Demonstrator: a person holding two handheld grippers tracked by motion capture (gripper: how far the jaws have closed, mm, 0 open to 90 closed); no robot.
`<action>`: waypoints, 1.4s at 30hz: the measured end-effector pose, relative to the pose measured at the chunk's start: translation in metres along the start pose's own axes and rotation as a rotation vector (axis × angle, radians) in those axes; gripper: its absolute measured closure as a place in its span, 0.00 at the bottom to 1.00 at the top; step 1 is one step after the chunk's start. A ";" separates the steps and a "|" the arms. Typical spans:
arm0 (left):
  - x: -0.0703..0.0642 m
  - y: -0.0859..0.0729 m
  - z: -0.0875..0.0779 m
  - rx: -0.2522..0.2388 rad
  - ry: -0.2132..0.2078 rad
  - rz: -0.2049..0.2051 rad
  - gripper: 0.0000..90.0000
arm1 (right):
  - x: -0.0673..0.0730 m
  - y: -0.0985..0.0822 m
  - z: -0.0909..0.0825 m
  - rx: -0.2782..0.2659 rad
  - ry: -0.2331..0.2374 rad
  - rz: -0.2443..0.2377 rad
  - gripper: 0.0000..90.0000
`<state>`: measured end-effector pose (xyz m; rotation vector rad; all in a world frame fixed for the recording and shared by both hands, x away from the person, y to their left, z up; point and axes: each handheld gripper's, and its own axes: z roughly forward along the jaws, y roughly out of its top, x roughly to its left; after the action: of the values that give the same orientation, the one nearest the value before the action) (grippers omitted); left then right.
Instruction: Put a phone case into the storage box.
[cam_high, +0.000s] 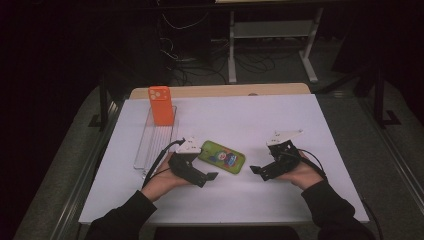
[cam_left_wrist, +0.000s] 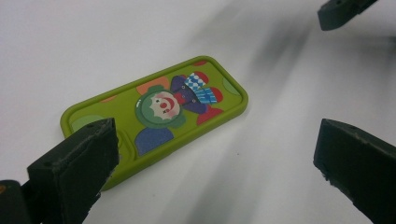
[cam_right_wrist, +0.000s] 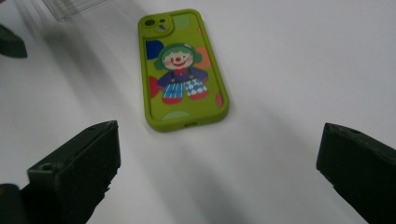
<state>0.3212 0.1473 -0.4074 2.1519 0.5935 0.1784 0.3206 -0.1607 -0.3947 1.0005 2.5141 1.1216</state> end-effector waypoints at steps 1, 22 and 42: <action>0.000 0.000 0.000 0.001 0.001 0.000 0.00 | -0.001 0.003 0.001 0.005 -0.002 -0.008 0.00; 0.000 0.000 0.001 -0.004 -0.006 -0.005 0.00 | 0.000 0.052 0.061 0.182 0.060 -0.102 0.00; -0.001 0.000 0.001 -0.005 -0.005 -0.004 0.00 | 0.011 0.057 0.113 0.315 0.084 -0.165 0.03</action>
<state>0.3211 0.1463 -0.4079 2.1460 0.5937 0.1725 0.3907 -0.0601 -0.4303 0.8072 2.8416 0.7509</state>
